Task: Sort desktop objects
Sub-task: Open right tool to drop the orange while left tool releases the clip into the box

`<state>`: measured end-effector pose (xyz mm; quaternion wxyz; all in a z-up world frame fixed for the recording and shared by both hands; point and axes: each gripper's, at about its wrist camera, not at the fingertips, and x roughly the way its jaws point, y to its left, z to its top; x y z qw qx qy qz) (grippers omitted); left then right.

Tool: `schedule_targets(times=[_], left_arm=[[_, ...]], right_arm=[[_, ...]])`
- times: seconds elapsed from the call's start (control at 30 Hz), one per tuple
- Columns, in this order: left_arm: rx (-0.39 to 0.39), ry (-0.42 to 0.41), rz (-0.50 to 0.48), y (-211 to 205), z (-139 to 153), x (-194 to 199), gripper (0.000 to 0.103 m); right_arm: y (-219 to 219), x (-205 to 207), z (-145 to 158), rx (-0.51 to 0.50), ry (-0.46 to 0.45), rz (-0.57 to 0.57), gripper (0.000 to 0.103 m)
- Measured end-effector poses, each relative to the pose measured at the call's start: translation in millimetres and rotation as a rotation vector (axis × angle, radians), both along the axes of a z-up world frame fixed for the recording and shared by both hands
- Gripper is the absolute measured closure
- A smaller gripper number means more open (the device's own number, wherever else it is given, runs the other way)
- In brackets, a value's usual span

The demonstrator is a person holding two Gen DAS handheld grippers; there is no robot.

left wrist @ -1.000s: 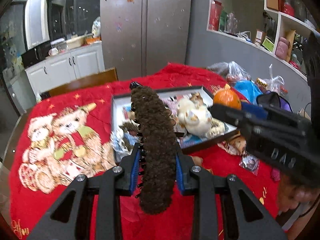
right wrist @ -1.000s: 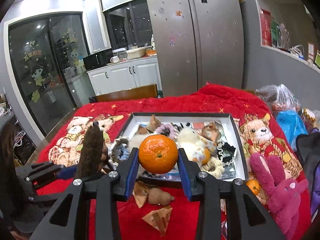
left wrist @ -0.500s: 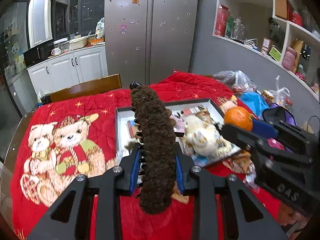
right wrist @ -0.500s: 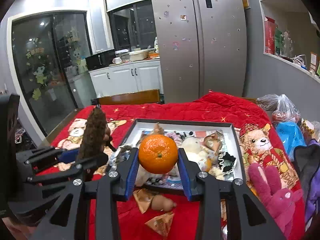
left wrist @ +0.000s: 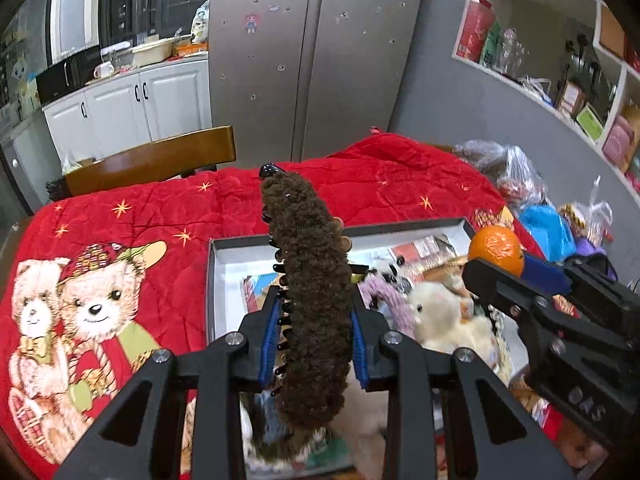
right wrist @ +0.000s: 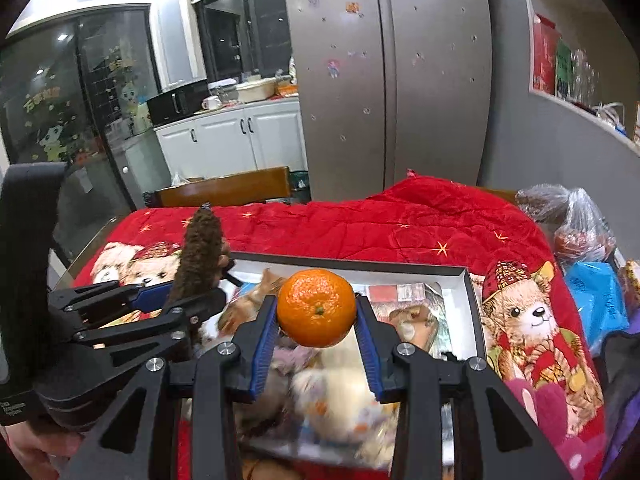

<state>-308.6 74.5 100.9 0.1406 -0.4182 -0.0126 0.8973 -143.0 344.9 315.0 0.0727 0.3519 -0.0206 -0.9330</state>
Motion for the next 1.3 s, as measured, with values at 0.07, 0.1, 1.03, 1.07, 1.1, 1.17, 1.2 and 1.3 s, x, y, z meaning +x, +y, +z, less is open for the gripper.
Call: schedule_targets(times=[0.07, 0.1, 1.03, 1.07, 1.1, 1.17, 1.2, 1.3], left_arm=[[-0.019, -0.006, -0.011, 0.0, -3.9, -7.4, 0.072], [-0.025, 0.002, -0.016, 0.1, -5.3, -9.4, 0.072], [-0.044, -0.014, -0.025, 5.1, -17.2, -19.5, 0.063], [-0.044, -0.01, -0.022, 4.1, -16.0, -19.0, 0.056], [-0.044, -0.002, -0.02, 3.4, -13.8, -18.1, 0.043], [-0.047, 0.028, -0.017, 2.5, -7.9, -15.5, 0.032], [-0.054, 0.04, -0.015, 2.2, -5.2, -14.1, 0.028], [-0.063, 0.055, -0.009, 1.4, 0.4, -11.2, 0.023]], right_arm=[[4.6, -13.0, -5.4, -0.011, -0.011, -0.008, 0.064], [7.1, -19.5, -8.6, -0.02, -0.016, -0.012, 0.064], [20.5, -60.8, -45.3, -0.042, -0.096, -0.036, 0.063], [20.8, -60.6, -44.1, -0.04, -0.09, -0.033, 0.06], [20.7, -60.1, -42.3, -0.023, -0.084, -0.039, 0.047], [20.5, -57.7, -36.8, 0.008, -0.057, -0.061, 0.028], [20.2, -54.7, -32.7, 0.022, -0.032, -0.07, 0.028], [20.7, -50.3, -23.6, 0.023, -0.004, -0.055, 0.028]])
